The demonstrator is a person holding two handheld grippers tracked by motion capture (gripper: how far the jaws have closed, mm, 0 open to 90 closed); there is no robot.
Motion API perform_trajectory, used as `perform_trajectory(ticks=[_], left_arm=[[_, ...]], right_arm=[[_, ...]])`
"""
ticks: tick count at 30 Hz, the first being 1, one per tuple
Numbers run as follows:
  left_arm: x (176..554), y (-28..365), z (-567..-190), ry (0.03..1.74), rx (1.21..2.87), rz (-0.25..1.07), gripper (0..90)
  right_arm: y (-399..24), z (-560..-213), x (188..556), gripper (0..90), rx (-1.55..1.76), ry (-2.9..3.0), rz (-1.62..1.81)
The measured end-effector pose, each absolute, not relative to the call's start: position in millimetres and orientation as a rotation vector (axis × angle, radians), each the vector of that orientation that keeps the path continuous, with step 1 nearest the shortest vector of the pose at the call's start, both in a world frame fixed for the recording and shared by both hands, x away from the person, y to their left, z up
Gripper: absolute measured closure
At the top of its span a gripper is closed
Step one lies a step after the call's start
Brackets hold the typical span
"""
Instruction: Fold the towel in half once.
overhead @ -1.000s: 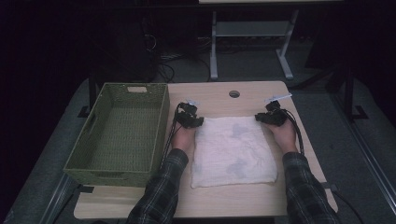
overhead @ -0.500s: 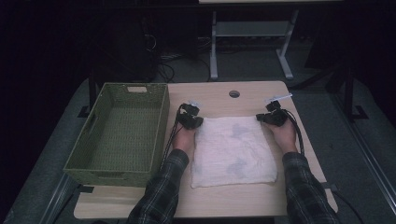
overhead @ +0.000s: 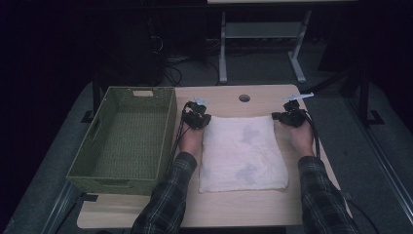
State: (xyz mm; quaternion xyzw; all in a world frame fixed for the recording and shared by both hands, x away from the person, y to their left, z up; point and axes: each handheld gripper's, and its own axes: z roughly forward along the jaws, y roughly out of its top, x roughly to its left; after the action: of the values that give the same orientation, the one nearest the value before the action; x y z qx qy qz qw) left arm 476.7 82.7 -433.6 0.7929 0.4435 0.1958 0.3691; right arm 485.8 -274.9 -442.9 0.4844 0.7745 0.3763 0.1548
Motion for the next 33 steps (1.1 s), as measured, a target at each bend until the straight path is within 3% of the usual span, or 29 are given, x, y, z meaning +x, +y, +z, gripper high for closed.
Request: perform_trajectory(ticks=[12,33], left_arm=[[472.2,78.8,-409.8,1.094,1.99,0.544,86.6],[414.9,91.5,-411.0,1.005,2.015,0.557,86.6]], right_arm=[[-280.0,-408.7,486.6,90.0,1.341,2.18,1.091],[-277.0,-415.5,419.6,90.0,1.261,2.197,1.113]])
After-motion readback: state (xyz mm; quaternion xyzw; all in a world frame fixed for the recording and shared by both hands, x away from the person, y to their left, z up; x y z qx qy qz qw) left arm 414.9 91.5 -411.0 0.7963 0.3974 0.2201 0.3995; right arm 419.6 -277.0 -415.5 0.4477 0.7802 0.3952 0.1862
